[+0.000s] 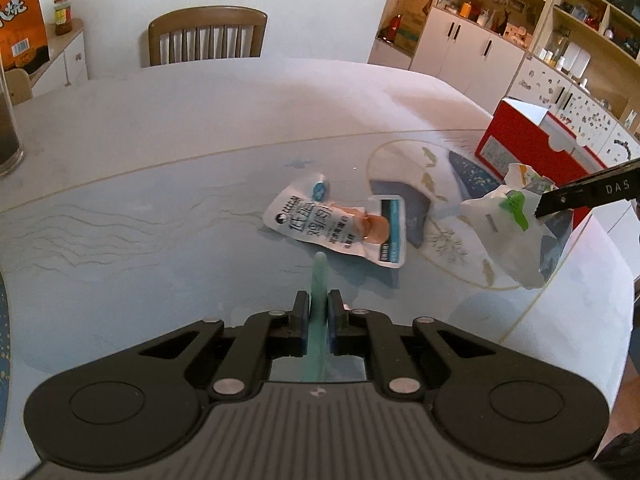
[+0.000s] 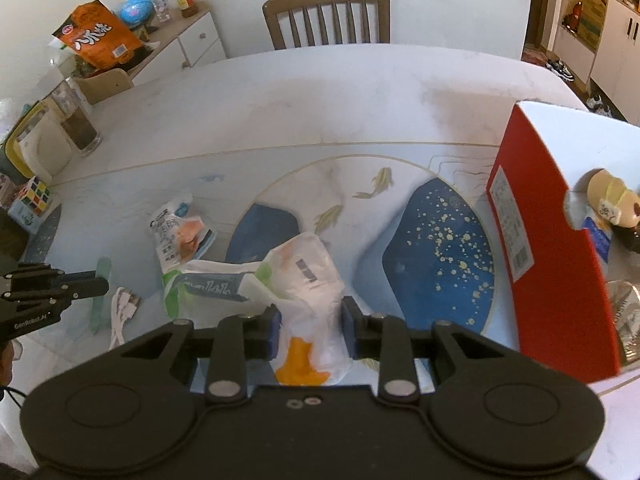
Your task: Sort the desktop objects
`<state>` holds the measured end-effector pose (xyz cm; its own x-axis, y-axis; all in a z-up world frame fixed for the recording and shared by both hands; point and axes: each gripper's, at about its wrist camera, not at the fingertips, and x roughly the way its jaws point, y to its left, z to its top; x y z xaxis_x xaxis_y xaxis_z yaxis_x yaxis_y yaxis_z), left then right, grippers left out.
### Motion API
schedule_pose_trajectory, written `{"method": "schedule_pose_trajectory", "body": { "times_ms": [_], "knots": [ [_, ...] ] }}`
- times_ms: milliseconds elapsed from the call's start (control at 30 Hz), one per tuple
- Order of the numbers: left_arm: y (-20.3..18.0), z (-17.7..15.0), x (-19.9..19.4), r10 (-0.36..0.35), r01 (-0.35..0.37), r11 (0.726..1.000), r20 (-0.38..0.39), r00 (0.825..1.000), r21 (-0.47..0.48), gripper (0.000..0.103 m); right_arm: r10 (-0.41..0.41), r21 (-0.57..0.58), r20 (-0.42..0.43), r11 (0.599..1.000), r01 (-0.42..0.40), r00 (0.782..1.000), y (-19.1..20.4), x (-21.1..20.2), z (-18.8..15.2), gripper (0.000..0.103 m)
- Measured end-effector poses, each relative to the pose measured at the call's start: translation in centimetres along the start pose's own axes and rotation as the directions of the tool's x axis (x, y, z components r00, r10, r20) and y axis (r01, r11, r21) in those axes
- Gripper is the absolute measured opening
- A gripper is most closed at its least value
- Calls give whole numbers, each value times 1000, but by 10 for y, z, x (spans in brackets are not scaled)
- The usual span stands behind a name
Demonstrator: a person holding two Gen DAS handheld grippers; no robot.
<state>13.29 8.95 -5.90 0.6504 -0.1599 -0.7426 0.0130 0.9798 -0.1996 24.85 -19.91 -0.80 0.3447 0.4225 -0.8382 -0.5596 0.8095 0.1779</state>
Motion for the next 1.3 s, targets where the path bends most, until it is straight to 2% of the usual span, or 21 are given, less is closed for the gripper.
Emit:
{"method": "schedule_pose_trajectory", "body": {
  "times_ms": [300, 667, 1300],
  "knots": [
    [-18, 8, -19, -39, 39, 999, 35, 999, -10, 7, 35, -12, 35, 999, -35, 999, -5, -29, -6, 29],
    [-61, 34, -37, -102, 98, 994, 95, 990, 43, 7, 18, -10, 96, 1000, -17, 995, -29, -66, -6, 29],
    [-154, 85, -12, -215, 194, 966, 117, 969, 171, 7, -51, 41, 184, 998, 44, 982, -103, -114, -6, 29]
  ]
}}
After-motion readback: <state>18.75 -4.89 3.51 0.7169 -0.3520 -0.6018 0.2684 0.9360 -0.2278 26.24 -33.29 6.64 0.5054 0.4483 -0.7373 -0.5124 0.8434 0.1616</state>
